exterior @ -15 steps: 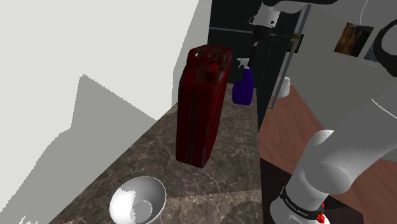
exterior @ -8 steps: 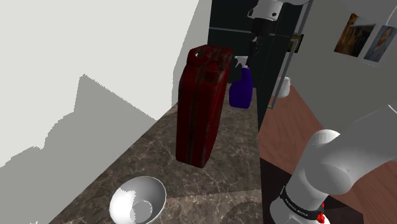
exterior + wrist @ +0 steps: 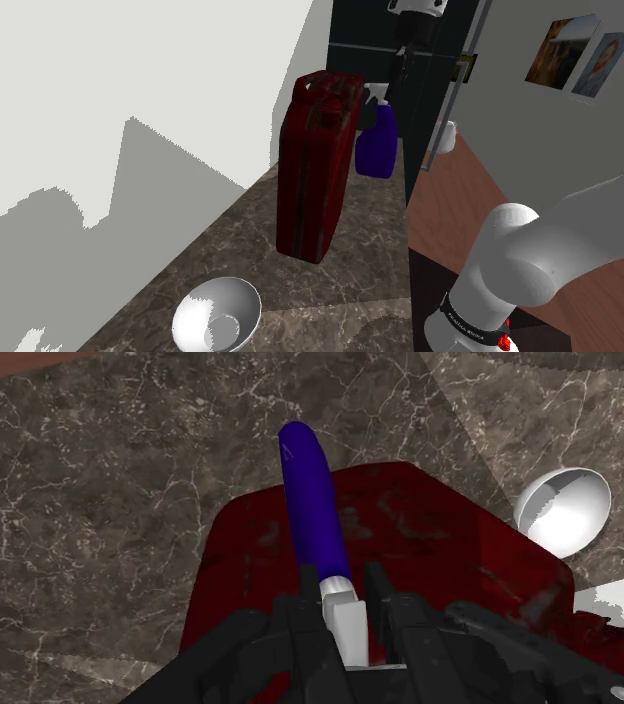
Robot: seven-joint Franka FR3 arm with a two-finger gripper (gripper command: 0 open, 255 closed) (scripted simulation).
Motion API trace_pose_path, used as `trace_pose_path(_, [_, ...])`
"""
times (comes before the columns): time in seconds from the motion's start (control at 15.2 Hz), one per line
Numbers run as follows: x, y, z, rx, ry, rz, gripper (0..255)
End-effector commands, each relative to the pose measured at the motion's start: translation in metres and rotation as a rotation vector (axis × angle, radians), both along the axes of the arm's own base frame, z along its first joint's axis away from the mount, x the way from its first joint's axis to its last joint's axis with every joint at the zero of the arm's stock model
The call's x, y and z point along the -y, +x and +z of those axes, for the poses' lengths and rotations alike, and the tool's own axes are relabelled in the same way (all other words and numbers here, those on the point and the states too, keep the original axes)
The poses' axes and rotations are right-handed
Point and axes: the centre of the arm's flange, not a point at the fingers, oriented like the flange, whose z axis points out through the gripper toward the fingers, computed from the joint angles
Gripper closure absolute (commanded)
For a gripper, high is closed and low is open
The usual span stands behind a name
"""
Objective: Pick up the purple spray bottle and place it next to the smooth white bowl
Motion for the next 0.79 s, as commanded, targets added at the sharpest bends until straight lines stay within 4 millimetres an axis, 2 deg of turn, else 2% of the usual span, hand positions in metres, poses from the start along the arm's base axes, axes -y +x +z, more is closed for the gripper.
trace_pose_path(0.0, [-0.028, -0.010, 0.006, -0.001, 0.000, -0.001, 255])
trace_pose_path(0.73, [-0.161, -0.057, 0.038, -0.001, 0.000, -0.001, 255])
